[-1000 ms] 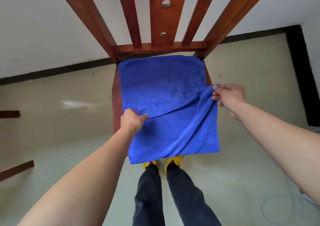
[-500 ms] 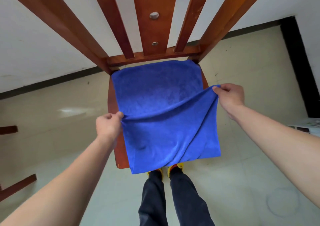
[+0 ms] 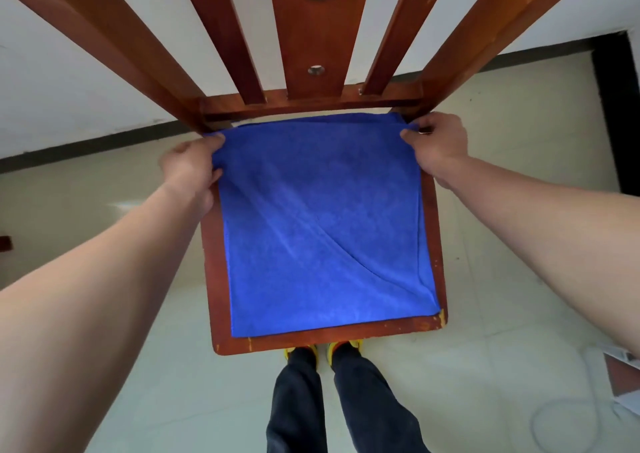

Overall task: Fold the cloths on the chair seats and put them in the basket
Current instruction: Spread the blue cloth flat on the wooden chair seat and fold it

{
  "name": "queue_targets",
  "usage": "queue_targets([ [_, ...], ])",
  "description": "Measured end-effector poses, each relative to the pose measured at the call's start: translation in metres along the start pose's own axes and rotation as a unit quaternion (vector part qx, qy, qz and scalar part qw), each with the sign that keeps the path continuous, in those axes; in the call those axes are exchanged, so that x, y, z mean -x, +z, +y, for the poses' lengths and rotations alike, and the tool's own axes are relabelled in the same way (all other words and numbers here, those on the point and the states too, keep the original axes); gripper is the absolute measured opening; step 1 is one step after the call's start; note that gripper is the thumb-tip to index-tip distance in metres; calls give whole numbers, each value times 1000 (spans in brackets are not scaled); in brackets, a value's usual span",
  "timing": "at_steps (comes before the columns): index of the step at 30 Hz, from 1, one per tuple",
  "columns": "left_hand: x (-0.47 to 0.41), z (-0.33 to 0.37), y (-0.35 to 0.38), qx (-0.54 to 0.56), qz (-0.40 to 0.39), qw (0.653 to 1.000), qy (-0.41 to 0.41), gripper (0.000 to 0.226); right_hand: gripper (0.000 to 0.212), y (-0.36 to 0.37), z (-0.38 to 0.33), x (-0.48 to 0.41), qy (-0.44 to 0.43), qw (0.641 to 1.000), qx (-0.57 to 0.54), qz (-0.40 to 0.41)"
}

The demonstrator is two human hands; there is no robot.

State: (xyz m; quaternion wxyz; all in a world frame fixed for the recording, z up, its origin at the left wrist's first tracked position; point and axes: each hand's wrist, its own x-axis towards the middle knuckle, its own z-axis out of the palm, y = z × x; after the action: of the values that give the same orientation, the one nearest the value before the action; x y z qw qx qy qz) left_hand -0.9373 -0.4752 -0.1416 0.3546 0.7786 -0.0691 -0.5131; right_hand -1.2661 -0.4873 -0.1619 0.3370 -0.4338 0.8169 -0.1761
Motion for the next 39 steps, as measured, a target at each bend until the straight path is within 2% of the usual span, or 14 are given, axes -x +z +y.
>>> queue_targets([
  [3, 7, -24, -7, -145, 59, 983, 96, 44, 33, 3, 5, 4, 6, 999, 52, 3],
  [7, 32, -71, -27, -262, 70, 959, 80, 42, 50, 7, 25, 40, 82, 994, 73, -10],
  [9, 46, -96, -37, -320, 61, 944, 45, 35, 44, 11, 37, 62, 118, 988, 87, -40],
  [12, 65, -124, -50, -371, 30, 928, 9, 16, 17, 15, 52, 84, 150, 983, 82, -66],
  [16, 77, -151, -72, -386, 11, 922, -12, 24, 19, 9, 73, 108, 174, 978, 93, -70],
  [20, 88, -173, -95, -418, -24, 905, -76, 11, 20, -1, 94, 135, 193, 967, 133, -96],
  [23, 94, -174, -100, -447, -61, 887, -94, 18, 21, -7, 97, 142, 183, 965, 158, -106],
  [25, 89, -161, -93, -450, -61, 889, -59, 21, 27, -9, 88, 133, 157, 974, 145, -71],
  [27, 76, -138, -78, -431, -36, 902, 10, 25, 34, -9, 76, 114, 135, 988, 78, -25],
  [31, 42, -90, -46, -343, -1, 934, 102, 31, 23, -8, 53, 78, 136, 991, -10, 17],
  [33, 30, -76, -37, -330, 3, 936, 125, 21, 11, -9, 52, 72, 135, 991, -10, 16],
  [35, 28, -71, -36, -335, 9, 931, 147, 21, 8, -10, 56, 75, 114, 993, -4, 22],
  [39, 40, -83, -57, -355, -18, 920, 165, 3, 4, -19, 67, 88, 58, 995, -20, 84],
])
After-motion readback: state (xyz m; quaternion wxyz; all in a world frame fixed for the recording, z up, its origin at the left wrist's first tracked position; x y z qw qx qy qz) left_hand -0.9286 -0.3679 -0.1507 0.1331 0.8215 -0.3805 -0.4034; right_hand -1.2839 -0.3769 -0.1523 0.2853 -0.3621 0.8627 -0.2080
